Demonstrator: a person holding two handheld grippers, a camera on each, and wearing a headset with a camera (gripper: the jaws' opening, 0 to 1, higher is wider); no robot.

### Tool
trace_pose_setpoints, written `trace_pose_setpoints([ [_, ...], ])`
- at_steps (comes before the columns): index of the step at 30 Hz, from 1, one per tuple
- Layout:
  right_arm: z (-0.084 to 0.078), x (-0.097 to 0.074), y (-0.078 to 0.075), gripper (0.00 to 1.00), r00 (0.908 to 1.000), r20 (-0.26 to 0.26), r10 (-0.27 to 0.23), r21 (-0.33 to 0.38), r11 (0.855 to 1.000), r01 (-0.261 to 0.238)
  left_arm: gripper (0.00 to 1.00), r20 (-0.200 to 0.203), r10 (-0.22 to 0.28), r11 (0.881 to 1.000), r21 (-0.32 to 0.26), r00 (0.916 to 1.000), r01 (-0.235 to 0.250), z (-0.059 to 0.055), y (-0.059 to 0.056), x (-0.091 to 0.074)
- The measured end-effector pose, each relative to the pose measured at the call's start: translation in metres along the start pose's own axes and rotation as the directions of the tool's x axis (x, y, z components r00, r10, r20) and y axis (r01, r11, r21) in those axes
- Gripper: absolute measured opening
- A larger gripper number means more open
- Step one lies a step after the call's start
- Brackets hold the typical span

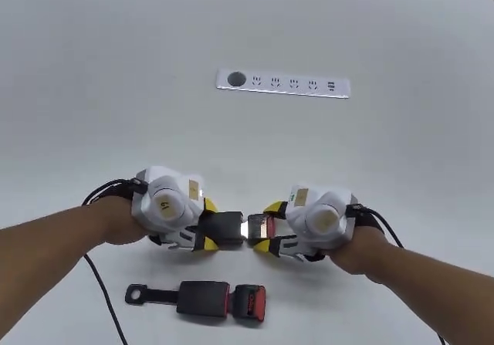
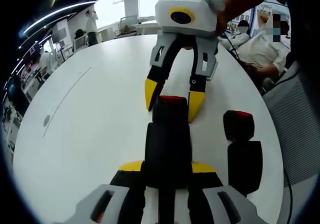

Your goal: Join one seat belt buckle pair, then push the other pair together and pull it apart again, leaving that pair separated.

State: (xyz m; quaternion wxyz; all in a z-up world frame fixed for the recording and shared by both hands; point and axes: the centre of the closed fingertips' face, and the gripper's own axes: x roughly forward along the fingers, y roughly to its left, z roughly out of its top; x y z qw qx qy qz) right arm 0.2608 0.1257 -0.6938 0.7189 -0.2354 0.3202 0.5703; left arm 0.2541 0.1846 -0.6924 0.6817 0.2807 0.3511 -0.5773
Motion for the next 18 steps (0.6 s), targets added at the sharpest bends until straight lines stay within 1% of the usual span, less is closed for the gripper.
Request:
trace_pose_setpoints([
  [5, 0.001, 0.0011, 0.0016, 0.33, 0.9998, -0.01, -0.017, 0.022, 1.0, 0.017, 0.32, 0.001, -0.001, 1.0, 0.0, 1.0, 0.001, 0.0002, 0.0002, -0.0004],
  [18, 0.0019, 0.0008, 0.001, 0.33, 0.9997, -0.017, -0.018, 0.014, 1.0, 0.018, 0.33, -0.01, -0.006, 1.0, 0.011, 0.9999, 0.007, 0.0016, -0.0003, -0.0019],
])
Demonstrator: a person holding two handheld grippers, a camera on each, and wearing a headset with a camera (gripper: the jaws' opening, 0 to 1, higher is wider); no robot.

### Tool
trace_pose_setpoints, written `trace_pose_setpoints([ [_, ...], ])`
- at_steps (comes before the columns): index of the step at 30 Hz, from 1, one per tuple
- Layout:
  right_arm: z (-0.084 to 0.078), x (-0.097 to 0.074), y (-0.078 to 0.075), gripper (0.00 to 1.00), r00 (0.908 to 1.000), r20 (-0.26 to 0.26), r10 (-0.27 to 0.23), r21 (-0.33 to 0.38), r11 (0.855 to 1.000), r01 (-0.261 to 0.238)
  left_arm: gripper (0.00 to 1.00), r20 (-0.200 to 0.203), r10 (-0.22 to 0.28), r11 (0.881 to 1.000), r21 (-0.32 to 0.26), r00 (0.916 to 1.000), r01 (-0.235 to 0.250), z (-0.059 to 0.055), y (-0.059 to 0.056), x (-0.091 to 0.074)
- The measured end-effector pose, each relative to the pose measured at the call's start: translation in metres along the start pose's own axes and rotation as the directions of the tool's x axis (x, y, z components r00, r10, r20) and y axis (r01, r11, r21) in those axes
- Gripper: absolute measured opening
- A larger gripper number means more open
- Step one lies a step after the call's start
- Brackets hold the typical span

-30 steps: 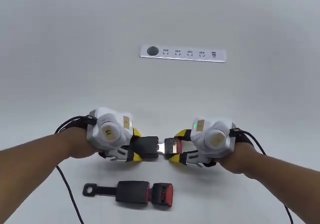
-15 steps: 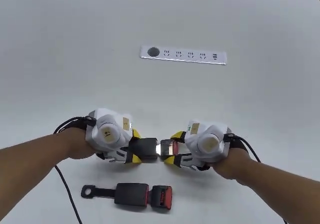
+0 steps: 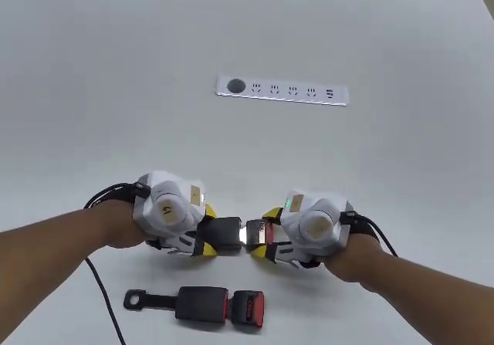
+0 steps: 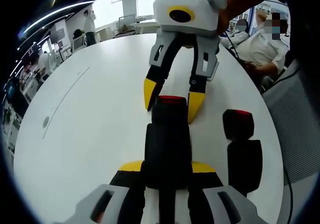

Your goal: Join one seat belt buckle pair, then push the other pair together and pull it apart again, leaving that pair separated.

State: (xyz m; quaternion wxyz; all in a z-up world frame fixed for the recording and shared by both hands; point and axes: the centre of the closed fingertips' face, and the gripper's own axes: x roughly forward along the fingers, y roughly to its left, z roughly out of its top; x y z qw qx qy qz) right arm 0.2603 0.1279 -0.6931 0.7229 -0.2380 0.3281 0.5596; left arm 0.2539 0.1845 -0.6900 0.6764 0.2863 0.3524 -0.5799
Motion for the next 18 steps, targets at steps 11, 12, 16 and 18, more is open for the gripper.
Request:
trace_pose_setpoints([
  [11, 0.0001, 0.0012, -0.0008, 0.33, 1.0, 0.004, 0.007, -0.012, 1.0, -0.007, 0.33, -0.004, -0.003, 1.0, 0.007, 1.0, 0.003, -0.0014, 0.0006, 0.0003],
  [12, 0.0002, 0.0012, -0.0008, 0.33, 1.0, 0.004, 0.007, -0.013, 1.0, -0.007, 0.33, -0.004, -0.004, 1.0, 0.008, 1.0, 0.004, -0.0017, 0.0008, 0.0005],
  [16, 0.0002, 0.0009, -0.0009, 0.33, 0.9999, 0.005, 0.009, -0.017, 1.0, -0.009, 0.33, -0.005, -0.005, 1.0, 0.012, 1.0, 0.005, -0.0018, 0.0005, 0.0005],
  [18, 0.0002, 0.0007, -0.0008, 0.33, 0.9999, 0.004, 0.011, -0.02, 1.0, -0.011, 0.33, -0.01, -0.009, 1.0, 0.018, 0.9999, 0.009, -0.0009, -0.0003, 0.0],
])
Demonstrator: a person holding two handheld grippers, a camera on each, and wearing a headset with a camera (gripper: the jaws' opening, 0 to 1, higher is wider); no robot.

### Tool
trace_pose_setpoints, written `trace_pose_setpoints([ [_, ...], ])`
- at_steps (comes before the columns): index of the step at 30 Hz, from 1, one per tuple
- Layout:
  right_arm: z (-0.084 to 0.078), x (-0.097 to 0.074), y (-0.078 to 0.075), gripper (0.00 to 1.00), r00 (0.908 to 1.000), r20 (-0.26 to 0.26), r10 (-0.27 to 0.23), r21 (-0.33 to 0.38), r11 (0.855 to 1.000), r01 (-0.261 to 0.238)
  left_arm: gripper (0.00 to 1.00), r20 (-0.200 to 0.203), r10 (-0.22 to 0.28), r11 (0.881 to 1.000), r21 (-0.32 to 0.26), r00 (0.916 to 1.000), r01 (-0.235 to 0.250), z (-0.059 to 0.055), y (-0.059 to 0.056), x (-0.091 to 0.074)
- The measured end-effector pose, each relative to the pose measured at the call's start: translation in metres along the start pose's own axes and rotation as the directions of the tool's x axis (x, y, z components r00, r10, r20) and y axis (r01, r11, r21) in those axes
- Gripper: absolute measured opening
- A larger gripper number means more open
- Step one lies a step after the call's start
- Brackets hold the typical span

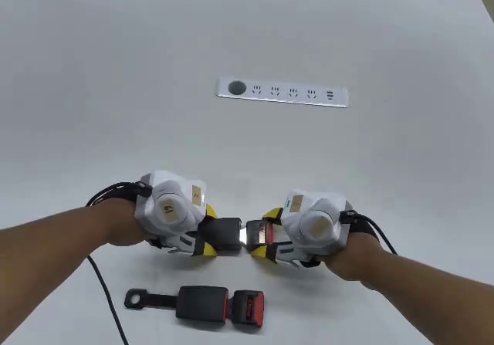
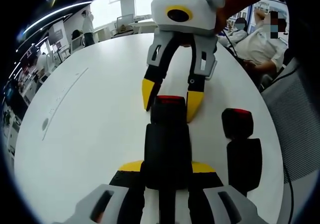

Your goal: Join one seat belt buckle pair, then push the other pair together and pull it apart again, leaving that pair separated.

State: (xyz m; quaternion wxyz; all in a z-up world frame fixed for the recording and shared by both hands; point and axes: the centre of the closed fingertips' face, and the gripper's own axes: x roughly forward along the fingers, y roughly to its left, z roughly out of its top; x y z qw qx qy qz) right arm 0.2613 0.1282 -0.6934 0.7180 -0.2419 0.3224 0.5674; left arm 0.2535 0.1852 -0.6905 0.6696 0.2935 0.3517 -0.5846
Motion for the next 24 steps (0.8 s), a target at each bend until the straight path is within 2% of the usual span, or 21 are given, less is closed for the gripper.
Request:
trace_pose_setpoints([
  [14, -0.0001, -0.0024, 0.0008, 0.33, 1.0, -0.003, 0.0, -0.004, 1.0, 0.0, 0.34, -0.025, -0.015, 1.0, 0.019, 0.9996, 0.015, -0.0005, -0.0004, 0.0004],
  [24, -0.0083, -0.0102, -0.0012, 0.34, 0.9998, -0.018, -0.009, -0.003, 1.0, 0.009, 0.34, -0.03, -0.015, 1.0, 0.02, 0.9994, 0.016, 0.001, -0.0021, -0.0002],
])
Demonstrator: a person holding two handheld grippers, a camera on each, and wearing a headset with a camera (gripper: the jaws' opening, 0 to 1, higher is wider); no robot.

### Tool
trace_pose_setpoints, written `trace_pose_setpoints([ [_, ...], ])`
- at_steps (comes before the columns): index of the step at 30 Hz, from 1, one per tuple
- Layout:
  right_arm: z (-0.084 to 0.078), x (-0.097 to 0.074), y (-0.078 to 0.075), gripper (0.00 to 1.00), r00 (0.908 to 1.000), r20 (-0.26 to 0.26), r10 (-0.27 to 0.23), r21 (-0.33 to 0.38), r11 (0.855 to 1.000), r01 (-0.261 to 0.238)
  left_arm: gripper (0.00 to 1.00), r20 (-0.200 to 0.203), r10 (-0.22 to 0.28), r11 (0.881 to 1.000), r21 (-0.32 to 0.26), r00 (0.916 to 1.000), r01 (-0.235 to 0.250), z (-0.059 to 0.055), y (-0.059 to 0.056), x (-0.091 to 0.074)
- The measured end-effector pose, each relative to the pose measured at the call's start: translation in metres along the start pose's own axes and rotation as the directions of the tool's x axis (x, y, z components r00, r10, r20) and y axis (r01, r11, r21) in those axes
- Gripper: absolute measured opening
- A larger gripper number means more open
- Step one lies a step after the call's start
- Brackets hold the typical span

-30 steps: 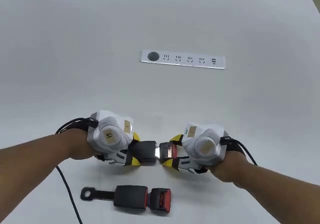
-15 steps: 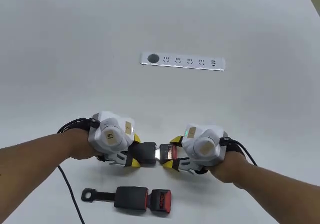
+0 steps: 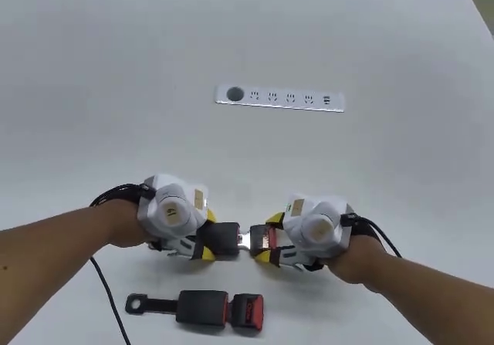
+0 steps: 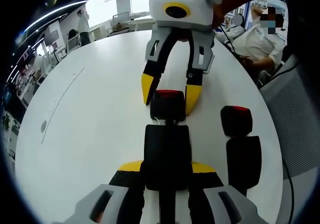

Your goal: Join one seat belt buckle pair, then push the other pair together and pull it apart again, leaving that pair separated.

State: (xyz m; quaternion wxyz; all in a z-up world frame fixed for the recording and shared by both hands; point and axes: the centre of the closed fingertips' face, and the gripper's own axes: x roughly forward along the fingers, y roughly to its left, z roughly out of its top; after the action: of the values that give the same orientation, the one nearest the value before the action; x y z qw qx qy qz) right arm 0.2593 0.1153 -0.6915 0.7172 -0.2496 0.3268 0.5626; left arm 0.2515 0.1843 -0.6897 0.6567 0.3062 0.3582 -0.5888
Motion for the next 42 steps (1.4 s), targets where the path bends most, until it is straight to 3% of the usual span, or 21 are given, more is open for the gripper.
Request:
trace_pose_setpoints([
  [20, -0.019, -0.013, -0.008, 0.34, 1.0, -0.006, -0.004, 0.007, 1.0, 0.004, 0.34, 0.006, -0.003, 1.0, -0.001, 1.0, 0.003, 0.0, 0.002, 0.0],
  [42, -0.056, -0.053, -0.012, 0.34, 0.9995, -0.031, -0.008, 0.041, 0.999, 0.01, 0.34, 0.005, -0.004, 1.0, -0.001, 1.0, 0.004, -0.004, 0.002, 0.001],
])
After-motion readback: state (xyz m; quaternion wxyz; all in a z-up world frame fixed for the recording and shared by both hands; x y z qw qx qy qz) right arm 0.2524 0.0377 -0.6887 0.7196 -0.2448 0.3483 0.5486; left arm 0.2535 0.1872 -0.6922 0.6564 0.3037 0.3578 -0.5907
